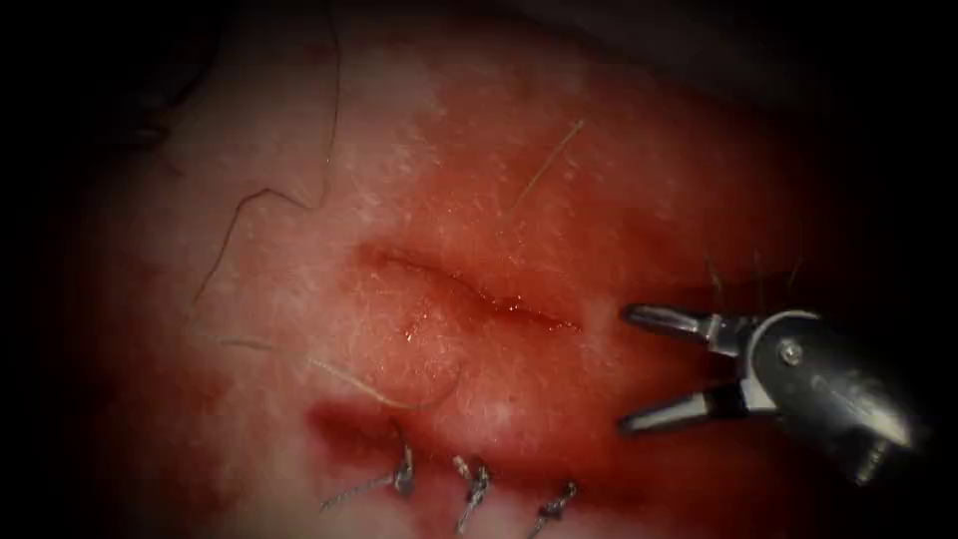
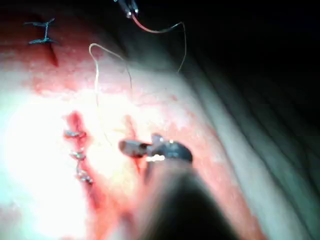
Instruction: Wound Closure
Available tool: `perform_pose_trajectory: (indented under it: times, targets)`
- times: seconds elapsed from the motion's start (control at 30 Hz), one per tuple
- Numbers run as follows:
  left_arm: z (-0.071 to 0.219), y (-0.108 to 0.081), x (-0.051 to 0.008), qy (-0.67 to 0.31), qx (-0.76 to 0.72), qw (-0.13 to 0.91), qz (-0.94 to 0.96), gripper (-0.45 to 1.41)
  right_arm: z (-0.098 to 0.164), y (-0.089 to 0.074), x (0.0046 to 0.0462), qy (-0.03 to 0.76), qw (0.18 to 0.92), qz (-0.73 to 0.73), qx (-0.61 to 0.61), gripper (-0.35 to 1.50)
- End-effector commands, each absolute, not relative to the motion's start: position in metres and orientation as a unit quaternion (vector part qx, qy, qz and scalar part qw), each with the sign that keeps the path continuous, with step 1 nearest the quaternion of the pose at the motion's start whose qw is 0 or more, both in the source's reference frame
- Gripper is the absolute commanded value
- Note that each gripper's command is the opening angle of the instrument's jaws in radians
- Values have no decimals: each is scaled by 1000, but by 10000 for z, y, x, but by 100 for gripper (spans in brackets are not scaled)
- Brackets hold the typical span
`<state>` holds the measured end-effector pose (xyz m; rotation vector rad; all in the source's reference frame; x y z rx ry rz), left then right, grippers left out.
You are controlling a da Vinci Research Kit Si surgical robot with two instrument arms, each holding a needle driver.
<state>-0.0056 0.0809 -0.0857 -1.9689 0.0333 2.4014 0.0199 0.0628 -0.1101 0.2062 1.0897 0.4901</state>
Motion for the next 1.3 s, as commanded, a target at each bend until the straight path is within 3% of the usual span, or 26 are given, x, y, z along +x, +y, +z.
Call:
perform_pose_trajectory:
  times: [0.03,0.07,0.1,0.53,0.7,0.77,0.8,0.83,1.3]
  targets:
    - [-852,813,-61,12,-634,17,773,-35,-1093,647,197,512,812,263,94,123]
    - [-852,812,-61,12,-634,17,773,-35,-1088,653,195,516,798,298,93,119]
    - [-852,812,-62,12,-635,17,772,-35,-1072,672,198,522,755,383,102,101]
    - [-849,811,-64,12,-635,15,772,-35,-959,687,255,526,601,571,191,98]
    - [-849,810,-64,12,-635,15,772,-35,-960,693,270,529,595,574,190,96]
    - [-849,810,-64,13,-635,15,772,-35,-959,695,273,529,595,575,189,86]
    - [-849,810,-65,13,-635,15,772,-35,-958,697,273,529,596,570,200,4]
    - [-849,810,-65,13,-635,15,772,-35,-957,700,269,534,603,560,194,-35]
    - [-848,809,-66,13,-635,14,772,-35,-994,733,258,558,604,555,127,-35]
